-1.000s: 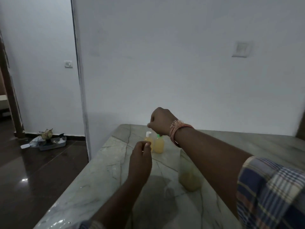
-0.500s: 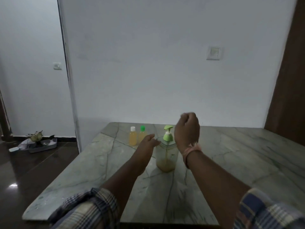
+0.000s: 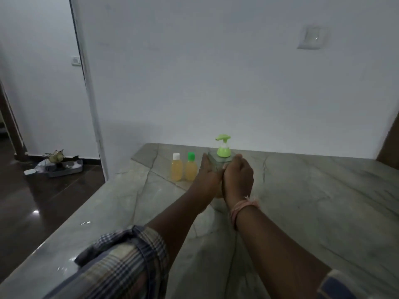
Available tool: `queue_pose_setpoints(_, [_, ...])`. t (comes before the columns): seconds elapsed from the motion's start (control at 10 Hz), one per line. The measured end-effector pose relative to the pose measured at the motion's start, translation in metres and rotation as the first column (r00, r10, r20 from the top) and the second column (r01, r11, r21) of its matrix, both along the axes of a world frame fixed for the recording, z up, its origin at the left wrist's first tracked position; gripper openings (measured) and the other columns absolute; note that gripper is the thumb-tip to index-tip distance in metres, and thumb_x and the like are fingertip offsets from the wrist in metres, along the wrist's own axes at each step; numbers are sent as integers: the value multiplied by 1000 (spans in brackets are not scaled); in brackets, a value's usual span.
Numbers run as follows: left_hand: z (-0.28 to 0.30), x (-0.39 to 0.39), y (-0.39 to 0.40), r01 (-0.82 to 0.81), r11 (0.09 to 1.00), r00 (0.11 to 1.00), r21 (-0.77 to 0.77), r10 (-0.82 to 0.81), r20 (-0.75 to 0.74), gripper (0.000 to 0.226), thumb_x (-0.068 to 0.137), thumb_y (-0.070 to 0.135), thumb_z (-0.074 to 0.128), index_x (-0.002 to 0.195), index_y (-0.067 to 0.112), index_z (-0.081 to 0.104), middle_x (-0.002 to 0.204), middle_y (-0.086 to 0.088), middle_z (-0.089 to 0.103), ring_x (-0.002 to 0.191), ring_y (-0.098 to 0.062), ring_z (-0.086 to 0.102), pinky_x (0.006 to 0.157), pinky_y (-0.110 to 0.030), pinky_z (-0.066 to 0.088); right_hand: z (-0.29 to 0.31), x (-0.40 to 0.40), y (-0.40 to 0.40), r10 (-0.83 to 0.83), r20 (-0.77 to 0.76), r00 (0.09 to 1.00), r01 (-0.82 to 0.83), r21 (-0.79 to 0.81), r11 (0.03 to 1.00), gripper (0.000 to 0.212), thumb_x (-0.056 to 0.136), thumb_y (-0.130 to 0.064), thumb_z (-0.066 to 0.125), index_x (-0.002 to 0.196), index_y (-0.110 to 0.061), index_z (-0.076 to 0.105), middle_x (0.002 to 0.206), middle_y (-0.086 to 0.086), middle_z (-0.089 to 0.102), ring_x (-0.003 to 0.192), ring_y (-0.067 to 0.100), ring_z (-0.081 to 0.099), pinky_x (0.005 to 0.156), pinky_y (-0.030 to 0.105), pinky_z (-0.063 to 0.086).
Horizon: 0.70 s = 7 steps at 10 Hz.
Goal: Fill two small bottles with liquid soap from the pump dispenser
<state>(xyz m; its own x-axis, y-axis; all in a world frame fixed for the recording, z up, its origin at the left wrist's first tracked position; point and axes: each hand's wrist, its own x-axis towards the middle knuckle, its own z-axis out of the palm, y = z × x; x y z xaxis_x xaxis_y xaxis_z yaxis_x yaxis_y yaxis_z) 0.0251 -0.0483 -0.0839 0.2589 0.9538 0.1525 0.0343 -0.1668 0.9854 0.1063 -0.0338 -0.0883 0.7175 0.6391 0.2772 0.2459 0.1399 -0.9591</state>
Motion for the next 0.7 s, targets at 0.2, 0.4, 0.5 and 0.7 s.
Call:
queue_pose_setpoints(0.2, [18, 11, 78, -40, 996, 996, -80, 33, -82, 64, 106, 47, 26, 160, 20, 7, 153, 3, 36, 131, -13, 47, 93, -18, 46, 7, 5, 77, -109, -8, 994, 109, -41, 993, 51, 79, -40, 28, 90, -12, 69, 94, 10, 70, 87, 34, 61, 70, 34, 42])
queue_pose_setpoints(0.4, [-22, 11, 110, -62, 973, 996, -223, 46, -76, 84, 78, 61, 47, 154, 31, 28, 145, -6, 55, 126, -23, 59, 105, -47, 51, -4, -4, 79, -18, -63, 998, 16, -35, 999, 35, 88, -34, 35, 104, -19, 62, 85, -9, 59, 79, 23, 58, 63, 27, 36])
queue_pose_setpoints(0.5, [10, 9, 88, -78, 963, 991, -257, 48, -122, 66, 98, 32, 49, 157, 29, 20, 145, 6, 52, 121, -10, 57, 98, -28, 53, 2, -3, 77, 51, -76, 996, -58, -100, 993, 36, 86, -37, 34, 108, -22, 58, 88, -10, 61, 80, 22, 60, 63, 28, 44])
queue_pose_setpoints(0.7, [80, 8, 73, -127, 970, 971, -209, 78, -228, 66, 104, 3, 43, 159, 14, 10, 164, -10, 26, 124, -8, 37, 86, -9, 35, 34, 5, 68, 51, 4, 999, -49, -218, 975, 60, 91, -45, 25, 129, -9, 55, 121, 11, 64, 108, 29, 61, 88, 31, 46])
